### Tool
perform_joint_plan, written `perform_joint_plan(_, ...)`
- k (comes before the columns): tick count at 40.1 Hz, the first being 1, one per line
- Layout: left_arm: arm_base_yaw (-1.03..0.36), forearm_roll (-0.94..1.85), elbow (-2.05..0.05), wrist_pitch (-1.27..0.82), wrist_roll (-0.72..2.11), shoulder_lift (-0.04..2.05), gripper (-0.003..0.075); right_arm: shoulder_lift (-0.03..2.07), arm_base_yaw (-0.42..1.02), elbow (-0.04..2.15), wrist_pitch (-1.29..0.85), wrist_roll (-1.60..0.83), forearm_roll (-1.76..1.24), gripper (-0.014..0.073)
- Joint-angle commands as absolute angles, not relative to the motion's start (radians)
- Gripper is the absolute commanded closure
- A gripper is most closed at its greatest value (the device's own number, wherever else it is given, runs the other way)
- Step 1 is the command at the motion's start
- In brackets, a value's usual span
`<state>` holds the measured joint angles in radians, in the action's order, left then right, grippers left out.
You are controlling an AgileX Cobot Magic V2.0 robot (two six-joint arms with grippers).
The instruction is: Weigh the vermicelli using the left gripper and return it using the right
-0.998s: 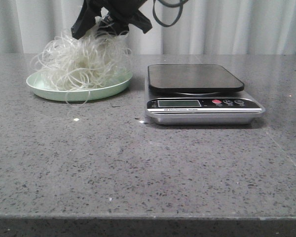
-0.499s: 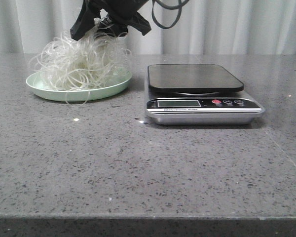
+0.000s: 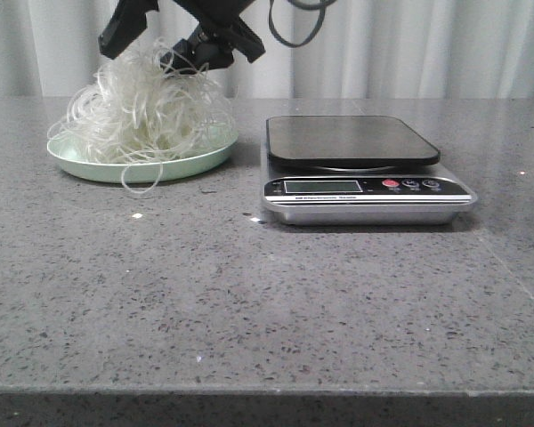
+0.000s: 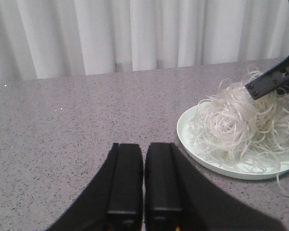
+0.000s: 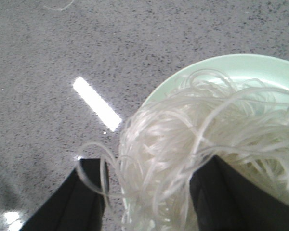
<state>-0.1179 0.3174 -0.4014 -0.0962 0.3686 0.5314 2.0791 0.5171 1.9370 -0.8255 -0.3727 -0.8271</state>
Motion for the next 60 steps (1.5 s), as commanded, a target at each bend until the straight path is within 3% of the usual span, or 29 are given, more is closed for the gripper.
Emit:
perform_joint_plan(1, -0.117, 0.33, -0.428, -0.028, 0.359, 0.533, 0.0583, 1.97, 0.512, 1.975, -0.812, -0.377, -0.875, 0.0112)
perform_joint_plan(22, -0.117, 0.33, -0.428, -0.026, 0.359, 0.533, 0.0583, 1.802, 0.386, 1.975, -0.896, -0.376, -0.649, 0.0127)
perform_joint_plan(26, -0.117, 0.33, -0.428, -0.026, 0.359, 0.533, 0.0583, 1.759, 0.35, 1.975, -0.911, -0.368, -0.584, 0.0221)
perform_joint_plan(32, -0.117, 0.33, -0.428, -0.026, 0.359, 0.533, 0.0583, 1.691, 0.285, 1.974, -0.944, -0.368, -0.482, 0.044)
perform_joint_plan(41, -0.117, 0.33, -0.428, -0.024, 0.359, 0.533, 0.0583, 1.611, 0.17, 1.951, -0.978, -0.34, -0.452, 0.0442)
perform_joint_plan(60, -0.117, 0.33, -0.428, -0.024, 0.359, 0.533, 0.0583, 1.226, 0.022, 1.323, -0.598, -0.328, -0.398, 0.0442)
